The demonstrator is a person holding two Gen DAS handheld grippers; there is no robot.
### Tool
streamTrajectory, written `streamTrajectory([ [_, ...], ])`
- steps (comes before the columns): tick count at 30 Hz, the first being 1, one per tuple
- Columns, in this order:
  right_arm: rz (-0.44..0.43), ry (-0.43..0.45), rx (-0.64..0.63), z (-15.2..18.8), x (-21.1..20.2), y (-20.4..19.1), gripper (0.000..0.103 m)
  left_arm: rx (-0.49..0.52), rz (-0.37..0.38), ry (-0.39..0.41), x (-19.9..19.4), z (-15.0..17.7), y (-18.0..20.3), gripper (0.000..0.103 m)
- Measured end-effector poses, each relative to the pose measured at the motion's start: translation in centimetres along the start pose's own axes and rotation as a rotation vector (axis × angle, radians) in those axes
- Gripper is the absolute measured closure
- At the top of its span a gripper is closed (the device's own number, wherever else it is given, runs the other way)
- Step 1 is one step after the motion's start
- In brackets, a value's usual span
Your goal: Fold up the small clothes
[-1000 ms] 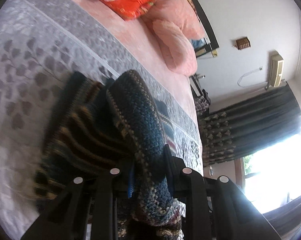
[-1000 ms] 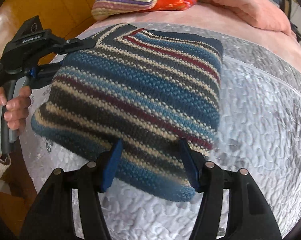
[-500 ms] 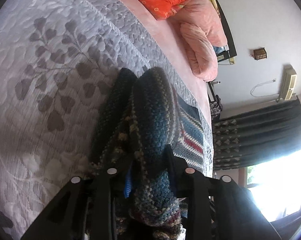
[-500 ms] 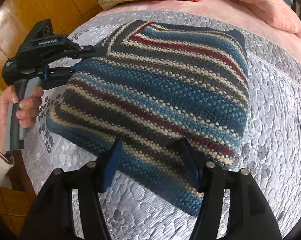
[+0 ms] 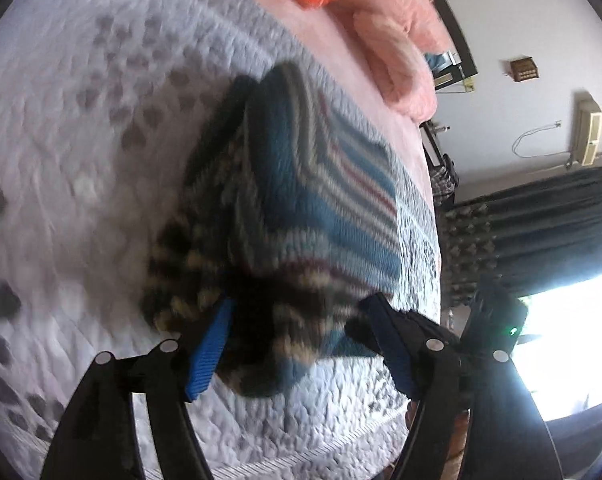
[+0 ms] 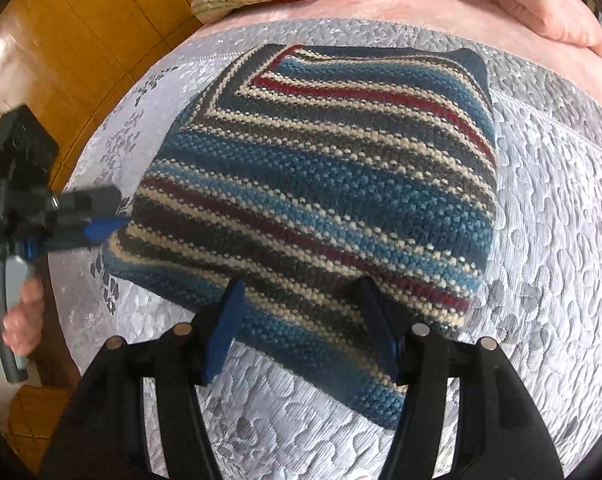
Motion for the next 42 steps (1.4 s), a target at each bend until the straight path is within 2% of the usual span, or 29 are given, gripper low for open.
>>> streamTrajectory([
  [3,0.005,0.008,0.003,0.4,-1.1,0.3,0.044,0.0,-0.062,-0.007,1.6,0.6,-0.6,0.036],
  [4,0.008,0.011,0.007,0.4,-1.4,0.4,0.044,0.002,-0.07,-0.006,2.1,0.6,-0.8,0.053],
  [5,0.011,0.014,0.012,0.6,-1.7,0.6,0.044,-0.002,-0.075,-0.014,2.4,0.5,-0.9,0.064],
  [6,0.014,0.016,0.016,0.8,-1.9,0.6,0.044,-0.017,-0.068,-0.029,2.8,0.4,-1.0,0.081],
  [7,0.016,0.02,0.022,0.9,-2.3,0.8,0.044,-0.044,-0.045,-0.034,2.8,0.2,-1.0,0.084],
  [9,0.019,0.029,0.032,1.3,-3.0,1.1,0.044,-0.048,-0.029,-0.008,2.2,-0.5,-0.6,0.087],
  [13,-0.009,0.047,0.069,2.1,-3.7,1.6,0.044,0.038,0.016,0.113,-2.1,-2.3,1.9,0.088],
  [15,-0.05,0.054,0.093,2.3,-3.5,1.7,0.044,0.078,-0.003,0.142,-3.1,-3.2,2.1,0.088],
  [16,-0.062,0.051,0.1,2.4,-3.3,1.6,0.044,0.092,-0.028,0.138,-2.9,-3.5,1.6,0.088],
  [19,-0.029,0.017,0.092,2.8,-2.0,1.7,0.043,0.055,-0.064,0.046,-0.1,-3.2,-0.7,0.088],
  [20,-0.017,-0.001,0.087,3.1,-1.4,1.7,0.043,0.052,-0.104,0.021,1.2,-3.0,-2.1,0.088],
  [22,-0.005,-0.022,0.075,3.5,-0.6,1.7,0.043,0.056,-0.142,0.003,2.8,-2.7,-3.5,0.088],
  [23,0.004,-0.03,0.067,3.5,-0.3,1.7,0.043,0.04,-0.138,-0.003,3.5,-2.6,-4.1,0.088],
  [27,0.047,-0.048,0.023,3.5,0.3,1.1,0.043,0.027,-0.122,0.011,3.9,-2.6,-4.0,0.083],
  [29,0.054,-0.05,0.018,3.1,0.4,0.9,0.043,0.025,-0.112,-0.007,3.5,-2.4,-3.4,0.072],
  [31,0.056,-0.046,0.021,3.2,0.4,0.9,0.043,0.012,-0.095,-0.019,2.9,-2.2,-2.7,0.042],
  [33,0.064,-0.041,0.016,3.1,0.4,0.8,0.043,-0.001,-0.061,0.007,1.4,-2.8,-1.7,0.031],
  [37,0.098,-0.038,-0.017,3.1,0.2,0.3,0.043,-0.006,-0.031,0.085,-0.3,-6.0,-0.2,0.028],
  [42,0.121,-0.036,-0.04,3.3,0.4,-0.3,0.043,-0.016,0.01,0.087,1.8,-9.8,1.3,0.028],
])
Point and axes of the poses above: each gripper's, at about its wrist camera, not at the fingertips, and x roughly the way its jaws point, y to its right, z to its underside, the point moved 7 cm from there along x, roughly the way its jaws point, and after that the axes turned 15 degrees about -x, right-handed, at the moved point
